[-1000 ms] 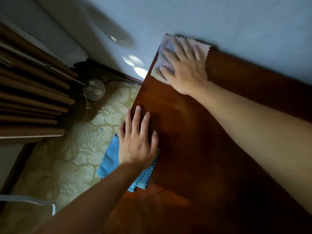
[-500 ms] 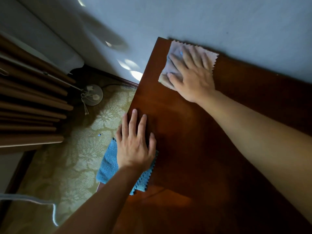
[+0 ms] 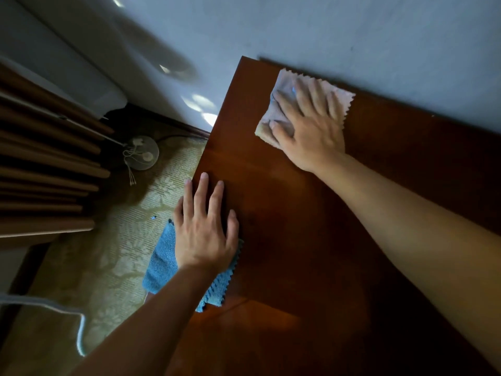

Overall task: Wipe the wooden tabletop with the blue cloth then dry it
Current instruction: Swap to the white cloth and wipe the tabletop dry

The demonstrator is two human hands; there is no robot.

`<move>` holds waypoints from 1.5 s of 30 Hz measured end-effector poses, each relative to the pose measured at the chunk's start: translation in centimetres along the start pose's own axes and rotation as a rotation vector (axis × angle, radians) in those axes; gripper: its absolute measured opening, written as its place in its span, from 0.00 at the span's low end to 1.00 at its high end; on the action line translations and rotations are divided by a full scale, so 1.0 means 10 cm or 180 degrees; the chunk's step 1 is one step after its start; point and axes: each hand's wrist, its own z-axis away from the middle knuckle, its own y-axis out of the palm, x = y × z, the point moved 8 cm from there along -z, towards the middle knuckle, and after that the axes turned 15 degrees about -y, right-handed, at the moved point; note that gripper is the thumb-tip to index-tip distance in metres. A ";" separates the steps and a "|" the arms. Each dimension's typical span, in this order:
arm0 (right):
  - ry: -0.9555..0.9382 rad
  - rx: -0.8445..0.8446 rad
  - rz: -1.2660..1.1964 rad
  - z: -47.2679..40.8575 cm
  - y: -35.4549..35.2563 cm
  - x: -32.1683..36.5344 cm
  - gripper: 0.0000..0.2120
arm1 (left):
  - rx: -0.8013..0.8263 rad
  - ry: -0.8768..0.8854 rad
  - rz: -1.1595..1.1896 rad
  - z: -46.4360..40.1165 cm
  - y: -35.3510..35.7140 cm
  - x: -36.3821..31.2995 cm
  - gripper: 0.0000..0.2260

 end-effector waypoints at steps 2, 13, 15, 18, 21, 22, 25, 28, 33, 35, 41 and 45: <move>-0.0023 -0.0107 -0.0095 0.25 0.02 0.24 0.31 | 0.0009 0.0001 0.0021 0.00 -0.01 -0.01 0.28; -0.0178 -0.0081 -0.0134 0.38 0.04 0.04 0.31 | -0.0102 -0.0014 0.0068 0.00 -0.01 0.00 0.28; 0.0028 -0.0032 -0.0054 0.27 0.04 -0.05 0.33 | -0.0109 0.0001 0.0067 0.00 -0.01 0.01 0.27; -0.0071 -0.0134 -0.0095 0.60 0.08 0.31 0.31 | -0.0094 0.0000 0.0054 0.00 0.00 0.00 0.28; -0.0412 -0.0209 -0.0228 1.29 0.18 0.89 0.30 | -0.0093 -0.0003 0.0074 0.00 -0.02 -0.01 0.28; -0.0546 -0.0161 -0.0210 1.43 0.21 1.00 0.30 | -0.0085 -0.0011 0.0066 0.00 -0.02 -0.01 0.28; -0.0771 -0.0136 -0.0174 1.32 0.20 0.82 0.30 | -0.0075 -0.0013 0.0068 0.01 -0.01 -0.01 0.28; -0.0253 -0.0199 -0.0057 0.76 0.07 0.20 0.31 | -0.0082 -0.0026 0.0072 0.00 0.00 0.01 0.28; 0.0129 -0.0174 -0.0006 0.63 0.09 0.17 0.32 | -0.0124 0.0009 0.0093 0.00 0.01 0.01 0.28; -0.0034 -0.0302 -0.0121 1.00 0.12 0.53 0.30 | -0.0128 0.0012 0.0103 0.00 0.00 0.01 0.28; -0.0597 -0.0084 -0.0145 1.37 0.19 0.70 0.30 | -0.0132 0.0023 0.0103 0.00 -0.02 0.00 0.28; 0.0116 -0.0148 -0.0007 0.71 0.00 -0.15 0.32 | -0.0106 0.0020 0.0091 0.00 -0.01 0.00 0.28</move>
